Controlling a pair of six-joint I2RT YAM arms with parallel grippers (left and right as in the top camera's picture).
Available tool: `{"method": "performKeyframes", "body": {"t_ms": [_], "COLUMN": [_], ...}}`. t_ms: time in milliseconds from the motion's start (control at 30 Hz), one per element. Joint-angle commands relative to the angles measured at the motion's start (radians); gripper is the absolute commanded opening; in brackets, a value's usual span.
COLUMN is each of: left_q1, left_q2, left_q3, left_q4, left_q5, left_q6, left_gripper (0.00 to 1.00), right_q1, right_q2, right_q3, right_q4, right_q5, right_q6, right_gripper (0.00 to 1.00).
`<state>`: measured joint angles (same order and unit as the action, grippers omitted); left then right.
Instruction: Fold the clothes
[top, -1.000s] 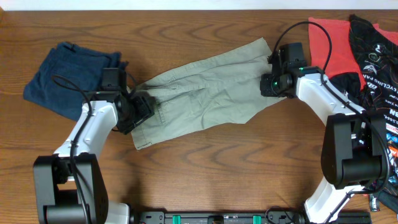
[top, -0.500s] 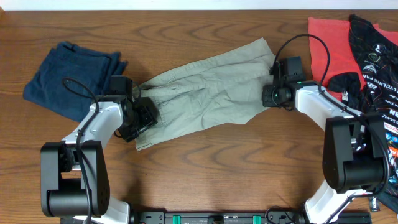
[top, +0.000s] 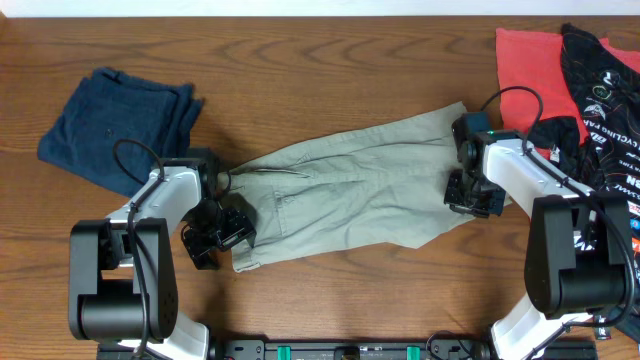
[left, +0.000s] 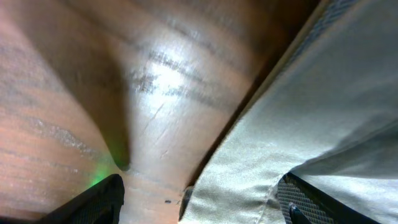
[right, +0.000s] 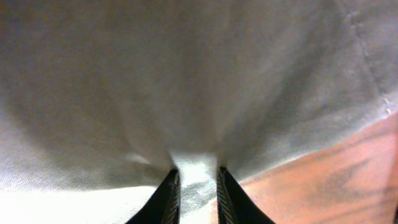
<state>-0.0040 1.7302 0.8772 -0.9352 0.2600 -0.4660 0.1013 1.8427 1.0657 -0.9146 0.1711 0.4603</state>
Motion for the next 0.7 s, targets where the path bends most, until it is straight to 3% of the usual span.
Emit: {"method": "performKeyframes", "body": {"t_ms": [0,200,300,400,533,667], "left_q1": [0.0,0.0,-0.001,-0.01,-0.042,-0.103], "left_q2": [-0.028,-0.18,-0.278,-0.345,-0.37,-0.346], "left_q3": [-0.007,0.009,0.009,0.009,0.008,0.007], "left_q4": [-0.007,-0.005,0.015,0.034,0.061,0.089], "left_q5": [-0.008,-0.008,-0.005,-0.005,-0.005,-0.005], "left_q6": [0.029,0.028,0.023,0.021,0.021,0.021], "left_gripper": [0.8,0.8,0.8,0.8,0.79,0.79], "right_q1": [-0.015,-0.015,-0.015,-0.007,0.029,0.095], "right_q2": [-0.039,-0.228,-0.335,-0.392,-0.385,-0.327], "right_q3": [-0.032,-0.018,-0.018,-0.018,-0.021,-0.023], "right_q4": [-0.014,0.004,0.082,0.15,0.162,0.157], "right_q5": [0.035,0.002,-0.13,-0.381,-0.585,-0.598], "right_q6": [0.031,-0.022,-0.116,-0.301,-0.37,-0.426], "right_gripper": [0.22,0.29,0.31,0.22,0.21,0.21]}}
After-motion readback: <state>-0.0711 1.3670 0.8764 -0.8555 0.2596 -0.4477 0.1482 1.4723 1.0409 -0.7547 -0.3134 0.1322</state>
